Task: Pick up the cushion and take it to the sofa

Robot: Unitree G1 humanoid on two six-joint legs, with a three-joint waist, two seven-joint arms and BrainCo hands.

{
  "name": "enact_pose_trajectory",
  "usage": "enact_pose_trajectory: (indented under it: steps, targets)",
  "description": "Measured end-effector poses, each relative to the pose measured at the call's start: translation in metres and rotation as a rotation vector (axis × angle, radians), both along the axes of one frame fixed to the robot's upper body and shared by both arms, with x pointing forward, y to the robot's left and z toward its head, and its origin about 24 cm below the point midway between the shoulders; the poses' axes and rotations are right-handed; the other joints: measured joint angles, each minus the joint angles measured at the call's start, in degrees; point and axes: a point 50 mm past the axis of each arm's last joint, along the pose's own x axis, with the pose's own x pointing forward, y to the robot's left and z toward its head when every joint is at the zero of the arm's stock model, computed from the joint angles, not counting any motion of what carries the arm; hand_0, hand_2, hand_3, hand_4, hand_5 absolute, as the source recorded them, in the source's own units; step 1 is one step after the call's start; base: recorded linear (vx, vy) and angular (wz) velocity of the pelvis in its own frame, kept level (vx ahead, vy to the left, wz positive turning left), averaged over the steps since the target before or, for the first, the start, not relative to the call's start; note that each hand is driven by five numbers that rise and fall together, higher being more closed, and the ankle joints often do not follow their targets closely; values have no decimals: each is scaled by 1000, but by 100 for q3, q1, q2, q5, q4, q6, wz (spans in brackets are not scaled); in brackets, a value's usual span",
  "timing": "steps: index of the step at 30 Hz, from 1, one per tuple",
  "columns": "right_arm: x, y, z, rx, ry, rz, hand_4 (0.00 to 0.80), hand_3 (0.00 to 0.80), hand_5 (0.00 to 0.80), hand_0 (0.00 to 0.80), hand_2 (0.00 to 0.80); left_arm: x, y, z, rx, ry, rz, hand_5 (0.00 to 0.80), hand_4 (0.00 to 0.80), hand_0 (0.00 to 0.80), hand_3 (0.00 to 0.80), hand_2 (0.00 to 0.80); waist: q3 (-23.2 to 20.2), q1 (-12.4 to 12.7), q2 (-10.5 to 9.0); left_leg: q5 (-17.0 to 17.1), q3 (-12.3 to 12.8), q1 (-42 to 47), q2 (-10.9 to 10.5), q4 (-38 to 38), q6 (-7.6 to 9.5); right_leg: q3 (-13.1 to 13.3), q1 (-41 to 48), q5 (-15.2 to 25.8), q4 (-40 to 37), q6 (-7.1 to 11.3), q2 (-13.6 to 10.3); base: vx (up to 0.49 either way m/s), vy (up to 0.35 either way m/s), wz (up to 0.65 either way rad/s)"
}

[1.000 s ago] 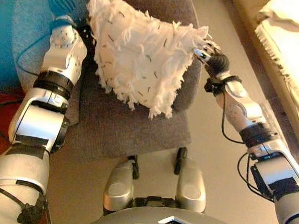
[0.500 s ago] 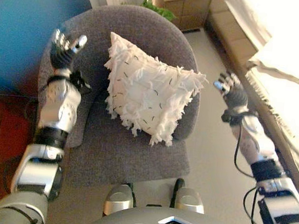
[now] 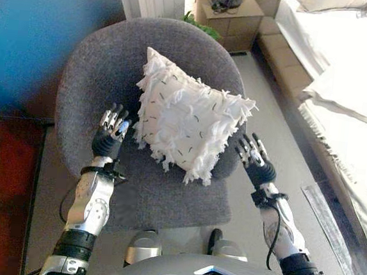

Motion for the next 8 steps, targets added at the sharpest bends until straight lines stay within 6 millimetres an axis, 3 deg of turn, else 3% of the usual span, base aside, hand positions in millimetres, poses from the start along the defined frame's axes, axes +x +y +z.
enact_pose_trajectory:
  steps: [8]
  targets:
    - [7, 17, 6, -10, -34, 38, 0, 0, 0, 0, 0, -1, -20, -5, -3, 15, -82, 0, 0, 0, 0, 0, 55, 8, 108, 115, -63, -181, -24, -78, 12, -48, -61, 197, -255, -19, 20, -35, 8, 3]
